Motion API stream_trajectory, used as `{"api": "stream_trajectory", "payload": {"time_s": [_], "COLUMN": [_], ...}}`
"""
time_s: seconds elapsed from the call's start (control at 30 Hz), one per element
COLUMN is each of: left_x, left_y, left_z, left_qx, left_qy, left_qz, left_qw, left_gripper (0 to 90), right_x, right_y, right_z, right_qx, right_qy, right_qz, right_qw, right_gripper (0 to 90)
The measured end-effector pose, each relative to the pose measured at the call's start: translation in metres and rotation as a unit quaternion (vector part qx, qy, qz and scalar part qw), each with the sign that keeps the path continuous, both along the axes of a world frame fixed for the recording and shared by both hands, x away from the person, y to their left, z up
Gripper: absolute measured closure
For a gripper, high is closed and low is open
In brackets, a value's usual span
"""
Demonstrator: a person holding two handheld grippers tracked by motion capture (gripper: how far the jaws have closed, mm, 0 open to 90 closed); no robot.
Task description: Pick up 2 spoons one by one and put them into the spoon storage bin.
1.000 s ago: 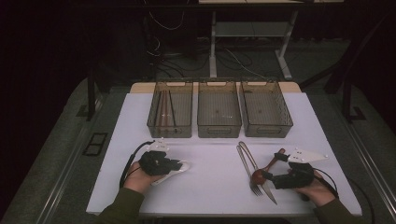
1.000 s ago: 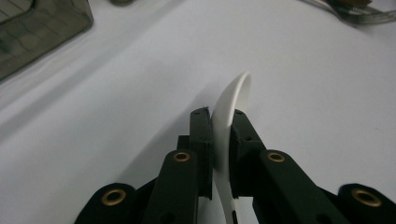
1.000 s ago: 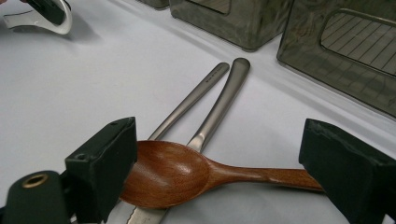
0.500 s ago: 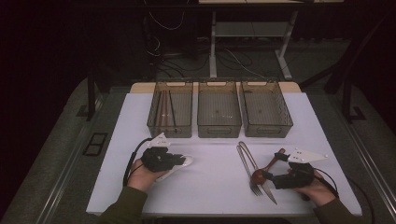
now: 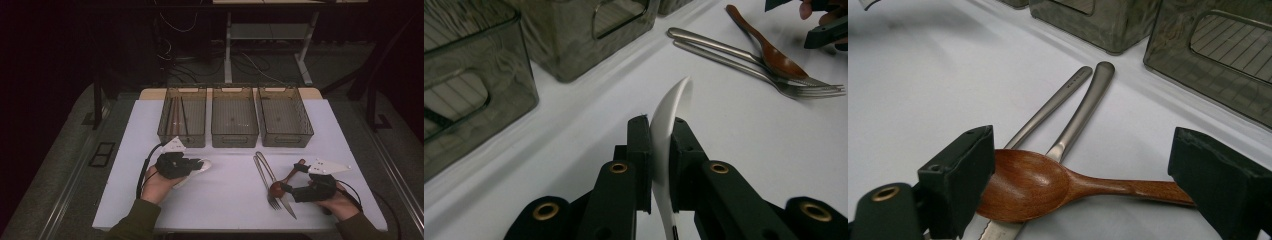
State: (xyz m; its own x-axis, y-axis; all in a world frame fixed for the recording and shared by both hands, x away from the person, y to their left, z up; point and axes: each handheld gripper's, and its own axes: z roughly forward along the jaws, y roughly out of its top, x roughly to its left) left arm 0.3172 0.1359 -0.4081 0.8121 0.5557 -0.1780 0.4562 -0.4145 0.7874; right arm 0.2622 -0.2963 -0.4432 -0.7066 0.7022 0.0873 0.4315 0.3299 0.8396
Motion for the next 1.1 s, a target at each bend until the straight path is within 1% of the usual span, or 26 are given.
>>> {"api": "stream_trajectory", "payload": {"time_s": [0.07, 0.37, 0.6, 0.73, 1.0, 1.1], "left_x": [0.003, 0.014, 0.024, 0.030, 0.043, 0.048], "left_y": [-0.002, -0.012, -0.022, -0.027, -0.038, -0.042], "left_z": [0.002, 0.012, 0.018, 0.022, 0.030, 0.033], "left_qx": [-0.006, -0.012, -0.017, -0.015, -0.023, -0.027], "left_qy": [-0.001, -0.012, -0.017, -0.019, -0.026, -0.032], "left_qz": [0.001, 0.007, 0.009, 0.010, 0.011, 0.012], "left_qw": [1.0000, 0.9998, 0.9997, 0.9997, 0.9993, 0.9991], "left_gripper": [81.3, 81.3, 81.3, 81.3, 81.2, 81.2], "right_x": [0.000, 0.000, 0.000, 0.000, 0.000, 0.000], "right_y": [0.000, -0.001, -0.002, -0.002, -0.002, -0.002], "right_z": [0.000, 0.001, 0.001, 0.001, 0.001, 0.001], "right_qx": [0.000, 0.001, 0.002, 0.004, 0.002, 0.002], "right_qy": [0.000, -0.001, 0.000, 0.001, 0.001, 0.003], "right_qz": [0.000, -0.002, -0.004, -0.006, -0.006, -0.005], "right_qw": [1.0000, 1.0000, 1.0000, 1.0000, 1.0000, 1.0000], "right_gripper": [11.5, 11.5, 11.5, 11.4, 11.5, 11.5]}}
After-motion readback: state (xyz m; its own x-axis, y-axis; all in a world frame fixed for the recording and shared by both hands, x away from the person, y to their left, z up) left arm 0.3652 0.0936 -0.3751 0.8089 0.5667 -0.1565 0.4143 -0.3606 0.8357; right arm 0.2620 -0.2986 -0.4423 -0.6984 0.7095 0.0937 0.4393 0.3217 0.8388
